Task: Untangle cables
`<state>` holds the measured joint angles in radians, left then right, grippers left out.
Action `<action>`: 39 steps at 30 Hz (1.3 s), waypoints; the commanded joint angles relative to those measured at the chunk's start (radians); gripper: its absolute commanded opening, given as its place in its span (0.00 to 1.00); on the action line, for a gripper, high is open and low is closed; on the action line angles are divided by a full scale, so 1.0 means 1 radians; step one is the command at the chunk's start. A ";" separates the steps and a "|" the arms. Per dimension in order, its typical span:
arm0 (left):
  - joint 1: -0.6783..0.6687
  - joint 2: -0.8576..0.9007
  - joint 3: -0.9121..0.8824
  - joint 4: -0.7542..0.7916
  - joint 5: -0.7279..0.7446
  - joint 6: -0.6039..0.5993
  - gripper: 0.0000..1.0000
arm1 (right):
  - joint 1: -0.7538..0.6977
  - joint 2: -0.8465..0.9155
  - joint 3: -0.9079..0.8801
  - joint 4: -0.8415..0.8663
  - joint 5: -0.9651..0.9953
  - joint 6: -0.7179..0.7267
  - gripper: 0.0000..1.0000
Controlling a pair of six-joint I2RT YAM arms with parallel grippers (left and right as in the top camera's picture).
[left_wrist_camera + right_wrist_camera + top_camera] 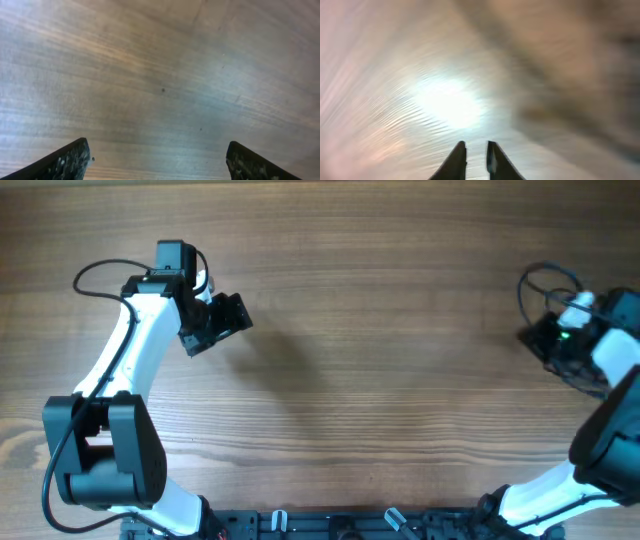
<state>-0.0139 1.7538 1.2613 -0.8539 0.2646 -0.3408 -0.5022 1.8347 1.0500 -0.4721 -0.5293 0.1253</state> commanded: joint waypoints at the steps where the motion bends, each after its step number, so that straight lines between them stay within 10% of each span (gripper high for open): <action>1: -0.055 0.000 0.001 0.113 0.042 0.087 0.91 | 0.151 0.017 0.024 0.003 -0.146 -0.144 0.24; 5: -0.174 0.000 0.001 0.206 -0.033 0.248 1.00 | 0.369 -0.001 0.126 -0.104 0.151 -0.235 0.29; 9: -0.193 0.000 0.001 0.039 -0.241 0.118 1.00 | 0.498 -0.006 0.335 -0.407 0.325 -0.279 0.39; 13: -0.130 -0.007 0.001 -0.176 -0.228 0.020 1.00 | 0.523 -0.098 0.356 -0.499 0.326 -0.227 1.00; 18: -0.141 -0.162 -0.067 -0.187 -0.221 0.076 1.00 | 0.521 -0.358 0.298 -0.511 0.353 -0.169 1.00; 28: -0.141 -0.999 -0.483 0.125 -0.183 0.098 1.00 | 0.521 -1.190 -0.166 -0.355 0.409 -0.095 1.00; 39: -0.141 -1.097 -0.483 -0.005 -0.183 0.098 1.00 | 0.521 -1.217 -0.166 -0.360 0.409 -0.097 1.00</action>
<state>-0.1524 0.6575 0.7887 -0.8421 0.0757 -0.2562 0.0208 0.6029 0.8894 -0.8322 -0.1356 0.0151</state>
